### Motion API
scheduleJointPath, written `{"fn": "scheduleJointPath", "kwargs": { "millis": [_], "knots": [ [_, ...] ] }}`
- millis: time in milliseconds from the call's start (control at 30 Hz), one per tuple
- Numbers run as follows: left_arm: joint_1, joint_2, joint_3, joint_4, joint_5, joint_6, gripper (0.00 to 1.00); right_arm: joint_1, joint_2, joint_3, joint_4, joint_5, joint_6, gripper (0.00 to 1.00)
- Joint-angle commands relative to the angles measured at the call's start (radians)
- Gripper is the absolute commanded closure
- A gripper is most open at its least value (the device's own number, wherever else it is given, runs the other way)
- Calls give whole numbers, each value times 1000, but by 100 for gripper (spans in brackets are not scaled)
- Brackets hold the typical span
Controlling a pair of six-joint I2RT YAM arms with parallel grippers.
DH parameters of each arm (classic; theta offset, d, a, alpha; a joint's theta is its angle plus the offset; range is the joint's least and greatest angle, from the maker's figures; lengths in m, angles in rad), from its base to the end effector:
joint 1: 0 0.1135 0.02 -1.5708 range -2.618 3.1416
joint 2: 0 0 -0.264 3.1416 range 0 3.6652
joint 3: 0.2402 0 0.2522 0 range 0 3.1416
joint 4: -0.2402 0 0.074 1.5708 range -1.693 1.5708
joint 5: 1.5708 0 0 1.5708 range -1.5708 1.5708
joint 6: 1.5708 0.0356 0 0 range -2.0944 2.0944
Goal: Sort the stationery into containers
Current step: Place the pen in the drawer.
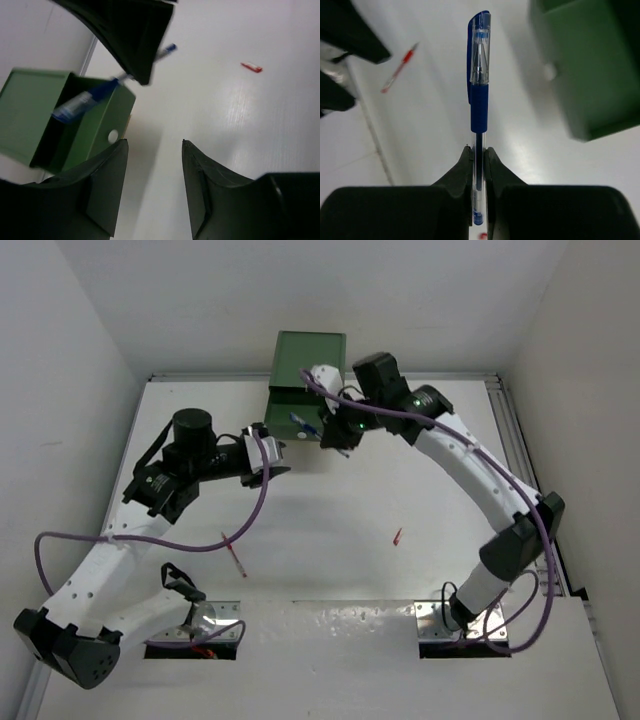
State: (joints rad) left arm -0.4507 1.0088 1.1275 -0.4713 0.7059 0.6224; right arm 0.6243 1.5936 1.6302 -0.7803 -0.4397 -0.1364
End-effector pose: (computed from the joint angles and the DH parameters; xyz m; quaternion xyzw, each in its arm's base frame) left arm 0.1793 -0.1124 0.3906 0.5634 0.5604 -0.2364 0.5592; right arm 0.2725 0.2150 0.3744 -0.4131 0.7973 0.2885 0.3323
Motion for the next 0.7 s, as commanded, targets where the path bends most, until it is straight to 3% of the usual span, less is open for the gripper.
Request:
{"fn": "scheduleJointPath", "kwargs": {
  "millis": [0,167,367,667],
  "knots": [
    [64,-58,-21,66,-86,-114,47,-37,112,282,7,140,-202,100],
    [208,-91,-54,122,-171,-243,44,-57,278,462,33,162,-333,100],
    [305,-70,-75,126,-269,-332,41,-43,319,390,145,157,-440,100],
    [369,-59,-107,105,-207,-366,39,-44,410,393,223,139,-466,95]
  ]
}}
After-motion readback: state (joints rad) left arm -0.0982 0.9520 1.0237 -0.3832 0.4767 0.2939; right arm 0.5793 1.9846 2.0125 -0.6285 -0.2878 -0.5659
